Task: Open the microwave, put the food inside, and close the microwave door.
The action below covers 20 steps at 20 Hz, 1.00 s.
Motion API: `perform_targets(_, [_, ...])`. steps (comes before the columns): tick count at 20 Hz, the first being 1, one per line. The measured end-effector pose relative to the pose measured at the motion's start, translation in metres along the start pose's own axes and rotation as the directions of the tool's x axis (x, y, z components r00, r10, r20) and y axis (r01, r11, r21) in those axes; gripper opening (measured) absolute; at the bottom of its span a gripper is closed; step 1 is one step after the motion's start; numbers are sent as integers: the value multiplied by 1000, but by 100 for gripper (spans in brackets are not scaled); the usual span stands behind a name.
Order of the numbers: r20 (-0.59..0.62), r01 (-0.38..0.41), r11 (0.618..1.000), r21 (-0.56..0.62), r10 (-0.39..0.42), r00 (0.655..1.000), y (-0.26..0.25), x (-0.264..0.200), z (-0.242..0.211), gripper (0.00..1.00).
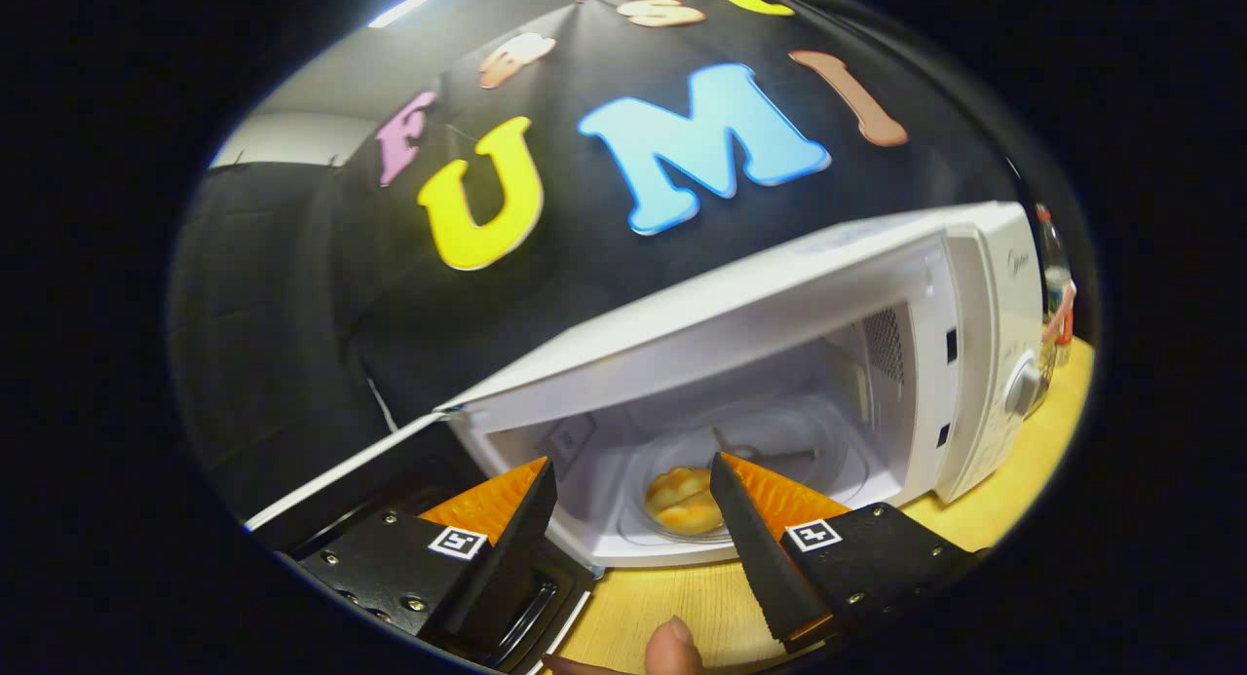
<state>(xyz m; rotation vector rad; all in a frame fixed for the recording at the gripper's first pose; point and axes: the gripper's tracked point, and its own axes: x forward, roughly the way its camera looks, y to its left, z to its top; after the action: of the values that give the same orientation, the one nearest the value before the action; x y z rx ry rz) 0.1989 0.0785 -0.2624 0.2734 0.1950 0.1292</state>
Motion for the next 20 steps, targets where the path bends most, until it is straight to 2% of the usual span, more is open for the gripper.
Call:
perform_targets(2, [34,-123,987,-107,127,991,44,-47,16,96])
perform_targets(4, [83,-242,946,-215,265,961,93,-100,33,96])
perform_targets(6, [152,-363,885,-292,417,896,142,-154,52,96])
perform_targets(8, [181,-468,833,-295,529,829,179,-200,55,95])
perform_targets(10, [138,-539,798,-269,586,799,194,-226,41,95])
perform_targets(13, [8,-577,756,-309,609,793,217,-241,10,91])
perform_targets(14, [-29,-590,737,-330,616,787,223,-247,-1,82])
perform_targets(15, [-38,-598,724,-343,626,779,232,-249,-9,82])
perform_targets(16, [-40,-610,713,-344,638,769,241,-253,-18,69])
perform_targets(17, [-47,-629,703,-332,654,755,251,-262,-27,66])
perform_targets(20, [-57,-648,713,-268,659,750,274,-267,-48,34])
